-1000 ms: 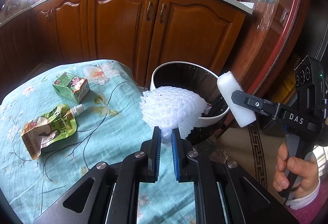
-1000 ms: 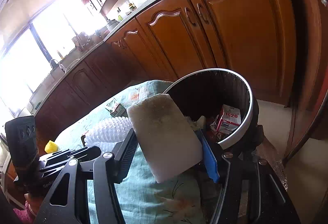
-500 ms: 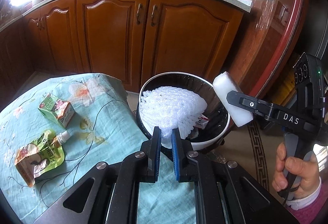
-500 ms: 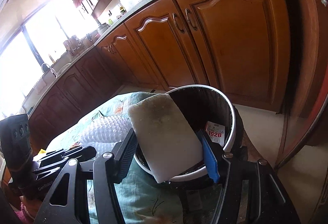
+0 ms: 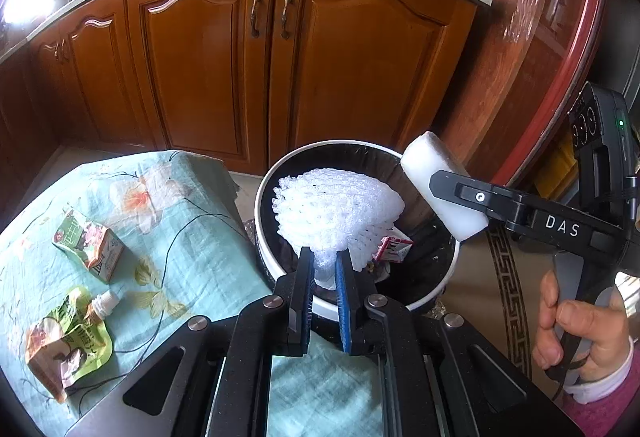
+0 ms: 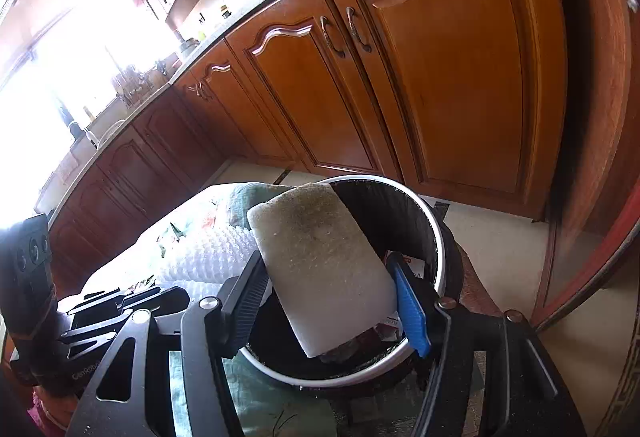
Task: Collect trash
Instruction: 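Open both grippers over the bin to drop the sponge and mesh net, then move both open grippers back over the remaining table trash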
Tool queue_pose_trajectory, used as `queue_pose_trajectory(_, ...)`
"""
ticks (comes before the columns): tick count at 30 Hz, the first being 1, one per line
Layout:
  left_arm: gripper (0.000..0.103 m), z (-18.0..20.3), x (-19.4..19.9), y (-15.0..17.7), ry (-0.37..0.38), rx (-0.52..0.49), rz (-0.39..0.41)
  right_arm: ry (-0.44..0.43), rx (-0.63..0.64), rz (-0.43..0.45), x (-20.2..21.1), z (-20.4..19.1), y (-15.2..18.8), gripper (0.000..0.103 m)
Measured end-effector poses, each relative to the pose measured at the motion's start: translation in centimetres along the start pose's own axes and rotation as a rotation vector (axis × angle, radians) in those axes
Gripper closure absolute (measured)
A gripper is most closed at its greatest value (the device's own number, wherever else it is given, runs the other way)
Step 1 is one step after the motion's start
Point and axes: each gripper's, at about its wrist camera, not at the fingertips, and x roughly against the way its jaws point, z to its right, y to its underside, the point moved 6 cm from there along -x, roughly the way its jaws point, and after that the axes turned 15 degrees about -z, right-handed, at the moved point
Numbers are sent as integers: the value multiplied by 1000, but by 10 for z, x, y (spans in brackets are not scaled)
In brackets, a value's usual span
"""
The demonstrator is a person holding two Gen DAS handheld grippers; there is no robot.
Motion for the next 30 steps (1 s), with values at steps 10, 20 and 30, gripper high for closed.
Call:
queue_pose_trajectory(10,93,5,-26,-14,-1,-17,-64,34,-7,-48,-19,4,-15,39)
queue_pose_trajectory(20,68,4,-31,-17,9,0,-61,21,-56,-77,-27,15,-17,32)
queue_pose_trajectory(30,59,-15,-5,20,37,63,-13,-1,-53,-56,-16,5,2,22)
